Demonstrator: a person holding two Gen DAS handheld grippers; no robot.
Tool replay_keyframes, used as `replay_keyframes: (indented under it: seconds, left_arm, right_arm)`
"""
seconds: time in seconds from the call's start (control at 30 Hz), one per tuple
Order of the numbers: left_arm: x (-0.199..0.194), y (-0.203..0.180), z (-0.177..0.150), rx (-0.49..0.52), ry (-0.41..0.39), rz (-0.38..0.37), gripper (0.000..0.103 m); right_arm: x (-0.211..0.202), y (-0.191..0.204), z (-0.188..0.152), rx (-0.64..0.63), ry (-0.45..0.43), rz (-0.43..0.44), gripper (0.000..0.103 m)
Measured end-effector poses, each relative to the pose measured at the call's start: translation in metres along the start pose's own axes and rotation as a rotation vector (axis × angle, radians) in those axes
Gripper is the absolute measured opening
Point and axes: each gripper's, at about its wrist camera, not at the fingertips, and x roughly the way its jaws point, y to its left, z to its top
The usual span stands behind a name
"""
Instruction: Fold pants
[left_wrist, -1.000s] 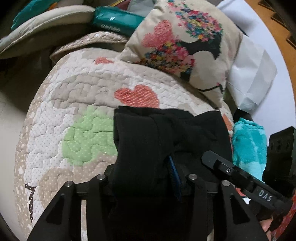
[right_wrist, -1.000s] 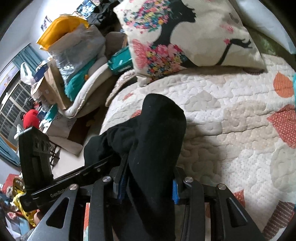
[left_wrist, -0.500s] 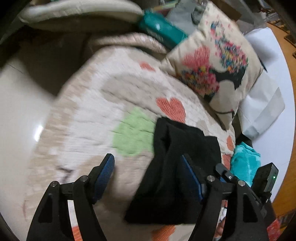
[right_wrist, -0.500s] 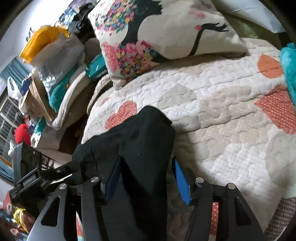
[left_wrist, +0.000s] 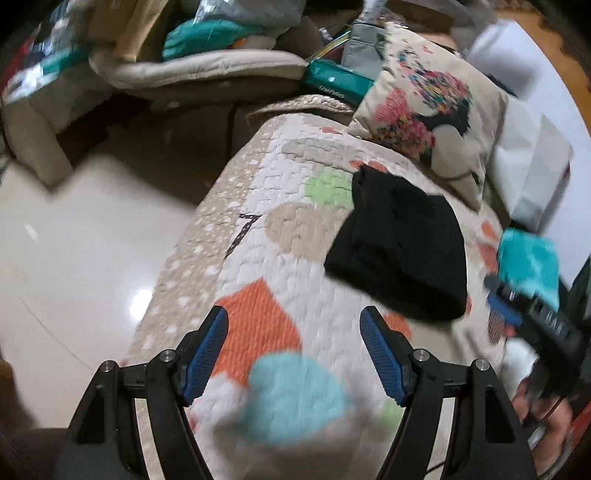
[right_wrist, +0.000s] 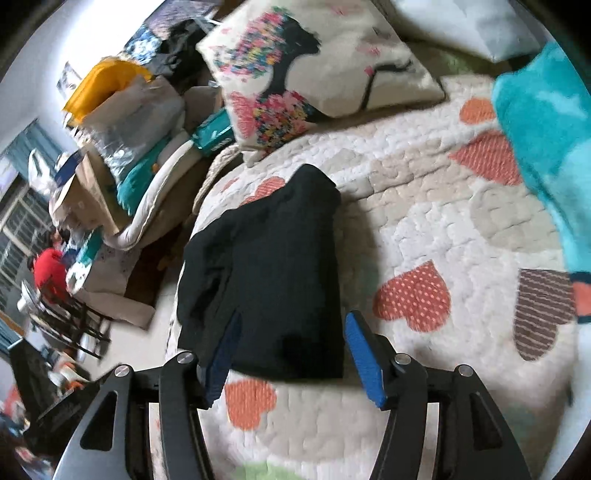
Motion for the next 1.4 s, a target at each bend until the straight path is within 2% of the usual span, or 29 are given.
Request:
replay_keyframes:
  seconds: [0.13,0.3,0.4,0.6,0.77,1.03,1.2,1.4]
  left_arm:
    - [-0.035,-0.014,-0.014,0.05,-0.041,0.055,0.073]
    - [-0.073,-0.031,-0.02,0.059,-0.083,0.047,0.073]
    - [-0.091,-0.042,-0.026,0.098,-0.121,0.047,0.075]
    - [-0.102,-0.056,-0.036,0.125,-0.133,0.06,0.075]
    - [-0.107,-0.069,-0.044,0.167,-0.155,0.078,0.075]
    - [-0.116,-0.095,-0.057,0.249,-0.253,0.097,0.08]
    - [-0.101,-0.103,-0.059,0.265,-0.231,0.061,0.08]
    - [-0.063,-0.109,-0.053,0.258,-0.161,-0.015,0.08]
  right_arm:
    - [-0.026,0.011,-0.013,-0.067,-0.054,-0.017,0.067]
    - [-0.042,0.012,-0.038,-0.076,-0.044,-0.023,0.069]
    - [-0.051,0.021,-0.047,-0.112,-0.061,-0.028,0.069]
    - [-0.082,0.051,-0.068,-0.265,-0.154,-0.051,0.072]
    - [-0.1,0.059,-0.078,-0.31,-0.204,-0.058,0.075]
    - [-0.112,0.05,-0.078,-0.266,-0.232,-0.081,0.077]
    - [-0.117,0.033,-0.076,-0.181,-0.23,-0.101,0.077]
    - [-0.116,0.016,-0.069,-0.093,-0.229,-0.139,0.078]
